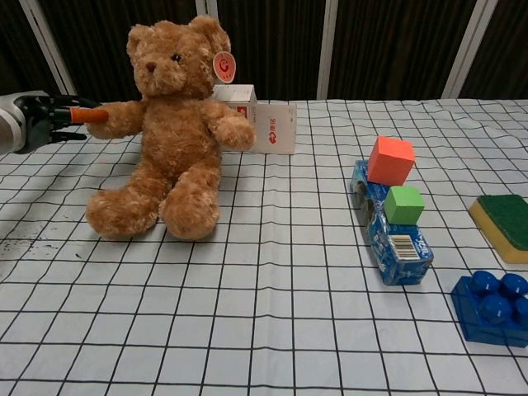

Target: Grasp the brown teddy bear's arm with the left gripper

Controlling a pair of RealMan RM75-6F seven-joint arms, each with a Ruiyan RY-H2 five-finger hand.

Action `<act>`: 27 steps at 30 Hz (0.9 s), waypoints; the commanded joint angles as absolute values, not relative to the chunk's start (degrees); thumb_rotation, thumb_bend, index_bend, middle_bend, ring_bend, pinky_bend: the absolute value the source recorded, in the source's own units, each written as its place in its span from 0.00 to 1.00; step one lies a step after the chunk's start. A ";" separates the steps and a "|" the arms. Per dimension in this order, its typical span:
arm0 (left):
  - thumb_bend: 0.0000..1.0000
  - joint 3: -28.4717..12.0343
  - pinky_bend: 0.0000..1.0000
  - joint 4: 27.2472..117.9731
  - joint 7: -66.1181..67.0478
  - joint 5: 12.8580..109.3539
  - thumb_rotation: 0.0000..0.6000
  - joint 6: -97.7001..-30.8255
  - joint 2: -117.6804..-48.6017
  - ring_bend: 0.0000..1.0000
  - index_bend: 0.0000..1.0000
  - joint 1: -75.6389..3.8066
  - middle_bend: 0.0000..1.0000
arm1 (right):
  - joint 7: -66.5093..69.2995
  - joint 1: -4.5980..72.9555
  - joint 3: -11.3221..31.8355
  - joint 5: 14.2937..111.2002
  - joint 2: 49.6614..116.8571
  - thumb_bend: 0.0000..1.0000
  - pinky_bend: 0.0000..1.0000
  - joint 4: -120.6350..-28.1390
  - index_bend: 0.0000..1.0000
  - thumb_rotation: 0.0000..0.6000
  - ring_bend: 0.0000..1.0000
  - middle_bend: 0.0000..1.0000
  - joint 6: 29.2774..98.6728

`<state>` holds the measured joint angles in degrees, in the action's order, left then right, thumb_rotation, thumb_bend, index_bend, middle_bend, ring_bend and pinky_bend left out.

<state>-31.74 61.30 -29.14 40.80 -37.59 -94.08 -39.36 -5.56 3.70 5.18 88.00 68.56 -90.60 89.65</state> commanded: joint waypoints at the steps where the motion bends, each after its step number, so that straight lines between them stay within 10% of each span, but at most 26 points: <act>1: 0.43 -31.13 0.10 59.17 -29.30 40.01 1.00 -36.04 -94.81 0.02 0.43 -39.46 0.41 | -5.64 3.72 5.15 87.94 68.54 0.15 0.00 -90.66 0.00 1.00 0.00 0.00 89.54; 27: 0.55 -32.29 0.09 60.67 -32.14 46.15 1.00 -39.35 -94.57 0.02 0.46 -38.77 0.43 | -7.35 4.51 4.81 87.60 69.11 0.15 0.00 -90.96 0.00 1.00 0.00 0.00 87.71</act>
<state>-32.50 61.01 -32.14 46.12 -39.39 -94.50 -38.86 -7.32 4.49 4.81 87.62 69.10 -90.95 87.74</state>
